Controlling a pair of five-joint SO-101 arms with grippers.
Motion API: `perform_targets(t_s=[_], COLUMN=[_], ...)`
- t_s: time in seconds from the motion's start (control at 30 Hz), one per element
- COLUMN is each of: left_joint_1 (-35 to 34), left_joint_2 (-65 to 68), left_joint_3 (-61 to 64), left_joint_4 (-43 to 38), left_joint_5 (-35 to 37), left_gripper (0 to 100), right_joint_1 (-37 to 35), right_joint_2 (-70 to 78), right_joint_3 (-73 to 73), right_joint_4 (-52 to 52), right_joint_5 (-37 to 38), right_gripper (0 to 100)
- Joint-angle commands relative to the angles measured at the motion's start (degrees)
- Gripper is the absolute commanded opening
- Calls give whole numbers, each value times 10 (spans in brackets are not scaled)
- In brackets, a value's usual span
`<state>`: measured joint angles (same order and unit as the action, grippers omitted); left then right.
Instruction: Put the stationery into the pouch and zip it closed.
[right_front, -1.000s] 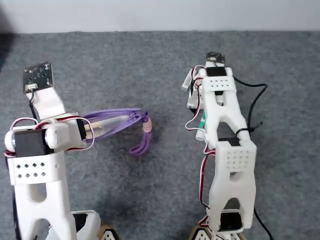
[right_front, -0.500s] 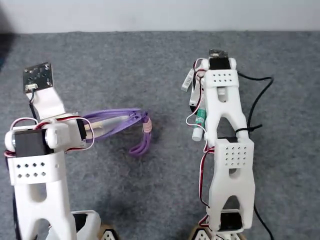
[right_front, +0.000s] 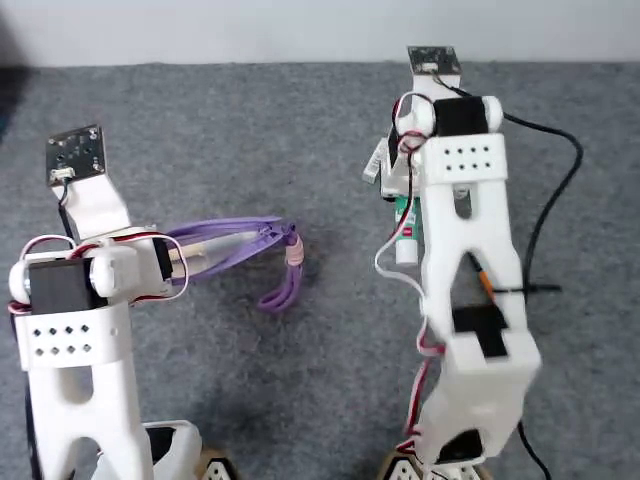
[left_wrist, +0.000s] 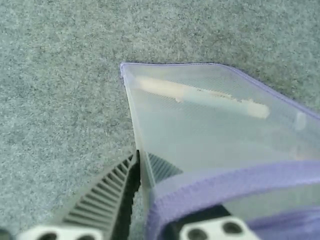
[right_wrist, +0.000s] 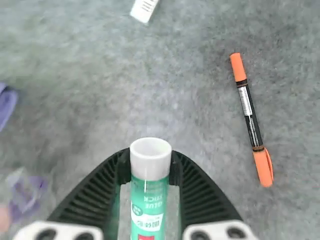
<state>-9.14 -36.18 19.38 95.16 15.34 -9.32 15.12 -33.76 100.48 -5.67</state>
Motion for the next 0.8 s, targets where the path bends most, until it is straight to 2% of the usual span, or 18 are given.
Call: perform_targets(t_s=[0.0, 0.37, 0.5, 0.63, 0.77], left_joint_1=[-2, -3, -3, -3, -1], left_joint_2=[-1, -2, -2, -2, -2], left_joint_3=[-5, -7, -7, -7, -7], left_joint_4=[4, 0, -1, -1, -1], left_joint_5=[6, 6, 6, 6, 6], left_gripper=[12, 12, 12, 12, 12], right_joint_1=[-28, -155, -175, -198, -248], right_joint_2=[-136, -388, -446, -519, -606], right_joint_3=[55, 168, 224, 289, 379], right_joint_4=[23, 22, 5, -41, -129], right_joint_5=[7, -1, -52, -74, -88], right_gripper=[8, 8, 8, 8, 8])
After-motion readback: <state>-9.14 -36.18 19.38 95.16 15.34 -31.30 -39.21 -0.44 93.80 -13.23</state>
